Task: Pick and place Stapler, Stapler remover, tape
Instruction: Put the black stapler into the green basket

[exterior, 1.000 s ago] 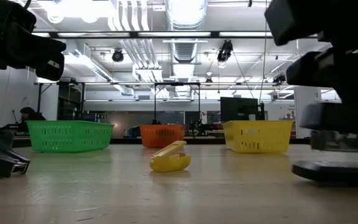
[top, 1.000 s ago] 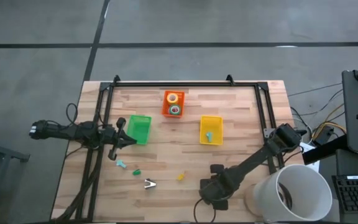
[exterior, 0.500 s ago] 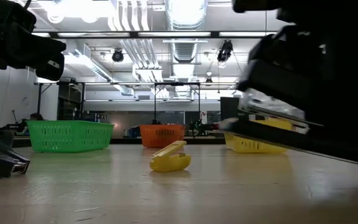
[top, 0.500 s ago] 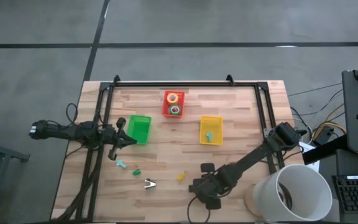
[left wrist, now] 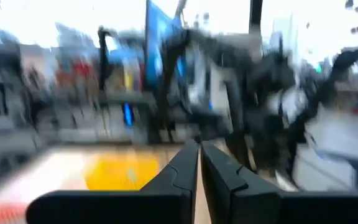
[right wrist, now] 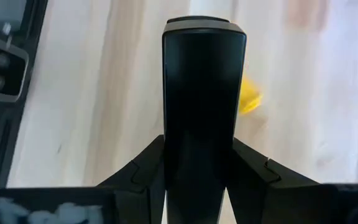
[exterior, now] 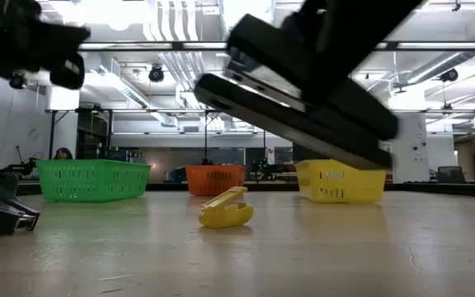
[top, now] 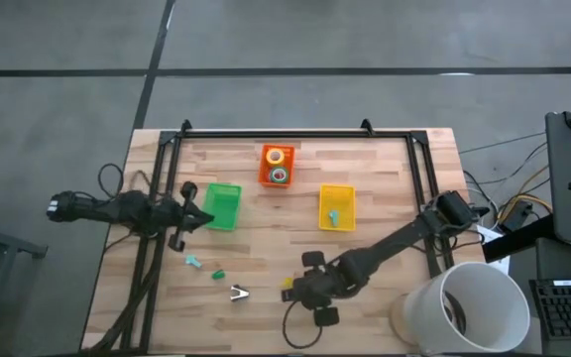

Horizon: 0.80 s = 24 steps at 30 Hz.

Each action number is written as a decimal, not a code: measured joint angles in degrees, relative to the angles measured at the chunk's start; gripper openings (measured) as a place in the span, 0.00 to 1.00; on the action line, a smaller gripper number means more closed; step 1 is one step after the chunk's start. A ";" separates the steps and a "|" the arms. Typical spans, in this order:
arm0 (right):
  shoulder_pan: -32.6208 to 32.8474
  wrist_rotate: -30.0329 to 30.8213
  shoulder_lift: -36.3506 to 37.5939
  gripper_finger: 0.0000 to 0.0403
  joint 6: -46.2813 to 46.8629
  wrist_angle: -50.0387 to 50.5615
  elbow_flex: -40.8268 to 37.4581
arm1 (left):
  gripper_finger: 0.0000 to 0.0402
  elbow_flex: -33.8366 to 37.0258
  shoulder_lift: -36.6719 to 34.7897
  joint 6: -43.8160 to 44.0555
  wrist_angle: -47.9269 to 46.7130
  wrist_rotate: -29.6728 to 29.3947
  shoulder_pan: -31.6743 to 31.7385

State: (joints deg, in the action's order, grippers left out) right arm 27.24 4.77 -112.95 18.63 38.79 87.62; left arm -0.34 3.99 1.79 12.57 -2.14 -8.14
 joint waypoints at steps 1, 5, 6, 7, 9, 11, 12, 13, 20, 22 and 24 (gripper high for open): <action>-0.41 0.06 0.00 0.31 -0.55 -0.46 0.34 | 0.06 0.00 0.09 -0.63 2.84 -0.24 0.00; -1.99 0.42 0.00 0.31 -2.56 -0.66 2.18 | 0.06 0.02 1.55 -2.39 13.80 -0.13 0.00; -2.35 0.40 0.00 0.31 -2.89 -0.68 2.62 | 0.06 0.02 1.99 -4.14 15.51 0.38 0.01; -2.62 0.43 0.02 0.31 -3.27 -0.67 3.01 | 0.06 0.02 2.53 -6.04 16.55 0.64 0.00; -3.19 0.66 0.02 0.30 -4.02 -0.47 3.68 | 0.06 0.02 4.09 -8.04 17.45 0.66 0.00; -3.81 0.83 0.02 0.30 -4.78 -0.03 4.33 | 0.06 0.02 6.26 -8.70 17.46 0.60 0.02; -4.05 0.86 0.02 0.30 -5.23 0.08 4.65 | 0.06 0.02 7.53 -8.55 17.87 0.60 0.02; -4.26 0.90 0.00 0.31 -5.59 0.10 4.95 | 0.06 0.02 9.13 -7.28 19.14 0.60 0.02; -5.95 1.36 0.04 0.31 -7.63 0.39 7.58 | 0.06 -0.06 22.57 4.29 29.03 0.56 0.02; -6.74 1.69 0.04 0.31 -8.49 0.43 8.57 | 0.06 -0.57 26.71 4.34 29.98 0.20 0.02; -7.42 3.02 0.04 0.31 -8.62 0.45 9.81 | 0.07 -2.42 30.83 4.36 30.89 -0.53 0.02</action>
State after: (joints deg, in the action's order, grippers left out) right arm 19.82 7.79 -112.90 10.00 39.24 97.43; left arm -2.75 34.82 6.15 43.45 -2.67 -8.12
